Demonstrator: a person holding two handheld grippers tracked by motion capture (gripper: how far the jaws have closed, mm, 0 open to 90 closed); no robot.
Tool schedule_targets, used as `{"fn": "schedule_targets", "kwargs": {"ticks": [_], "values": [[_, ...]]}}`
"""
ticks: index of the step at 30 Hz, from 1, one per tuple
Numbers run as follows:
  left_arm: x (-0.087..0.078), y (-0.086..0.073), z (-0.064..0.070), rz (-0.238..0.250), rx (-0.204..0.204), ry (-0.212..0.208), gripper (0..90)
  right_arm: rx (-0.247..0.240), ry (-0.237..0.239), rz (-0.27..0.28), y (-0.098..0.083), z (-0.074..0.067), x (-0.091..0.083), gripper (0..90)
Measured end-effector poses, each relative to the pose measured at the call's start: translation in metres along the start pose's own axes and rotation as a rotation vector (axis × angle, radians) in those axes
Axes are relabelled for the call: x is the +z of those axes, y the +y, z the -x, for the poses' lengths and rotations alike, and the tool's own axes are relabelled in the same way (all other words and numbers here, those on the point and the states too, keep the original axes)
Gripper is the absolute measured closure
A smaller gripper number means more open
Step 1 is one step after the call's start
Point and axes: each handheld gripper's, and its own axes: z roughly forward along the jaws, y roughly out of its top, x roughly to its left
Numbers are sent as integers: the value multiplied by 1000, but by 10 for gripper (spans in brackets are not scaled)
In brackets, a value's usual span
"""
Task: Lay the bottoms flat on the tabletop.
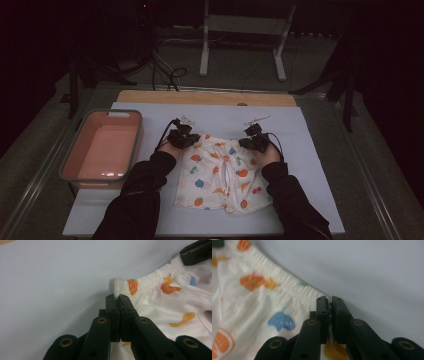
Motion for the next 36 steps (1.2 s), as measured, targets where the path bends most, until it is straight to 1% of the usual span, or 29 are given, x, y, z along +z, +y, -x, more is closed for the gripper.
{"fn": "schedule_targets", "kwargs": {"ticks": [1,2,3,4,5,6,8,9,10,11,13,14,15,16,17,18,19,20,21,22,23,24,26,28,31,33,35,36], "values": [[0,1,0,2,2,2,887,-6,-8,15,0,1,-1,858],[0,1,0,2,2,2,887,-6,-8,15,0,1,-1,858],[0,5,-1,19,-3,13,887,1,-22,74,5,6,-4,858],[0,5,-1,19,-3,13,887,1,-22,74,5,6,-4,858],[0,7,-1,23,-4,16,887,-7,-28,84,7,8,-4,858],[1,9,-1,27,-1,25,888,-2,-32,101,11,11,-4,857],[1,11,-1,29,3,31,887,-2,-32,101,11,11,-4,857],[4,14,-2,27,6,48,888,-9,-24,93,17,16,-1,856],[4,16,-2,30,11,56,887,-10,-25,95,18,17,1,856],[5,16,-2,30,6,57,887,-22,-31,95,19,19,2,856],[8,18,-2,26,14,67,887,-41,-31,82,22,22,7,856],[9,18,-2,22,5,68,887,-52,-33,87,23,23,8,856],[10,18,-1,17,8,78,887,-62,-33,89,24,25,10,856],[11,18,-1,19,0,77,887,-73,-24,93,25,28,12,856],[12,19,0,19,-3,74,887,-74,-28,93,27,29,14,856],[13,19,1,15,1,82,887,-83,-38,93,29,31,15,856],[13,19,1,15,1,84,887,-102,-36,97,32,33,16,856],[14,19,1,16,2,86,887,-105,-41,98,34,33,17,856],[14,19,1,15,0,100,887,-108,-41,99,37,35,18,856],[14,20,0,14,-7,103,887,-104,-36,83,41,37,21,856],[15,20,-1,13,-11,111,887,-111,-37,85,44,37,22,856],[15,21,-2,17,-19,128,887,-104,-32,93,45,37,23,856],[16,24,-6,26,-33,143,887,-84,-28,99,49,38,25,856],[18,28,-10,22,-24,180,887,-69,-22,89,50,38,28,856],[20,32,-13,20,-26,195,886,-89,-37,88,52,35,31,855],[22,32,-15,23,-42,187,883,-72,-47,95,54,34,32,851],[23,33,-14,19,-42,185,879,-67,-59,105,55,33,32,846],[24,33,-14,14,-39,181,871,-62,-66,100,55,32,33,832]]}}
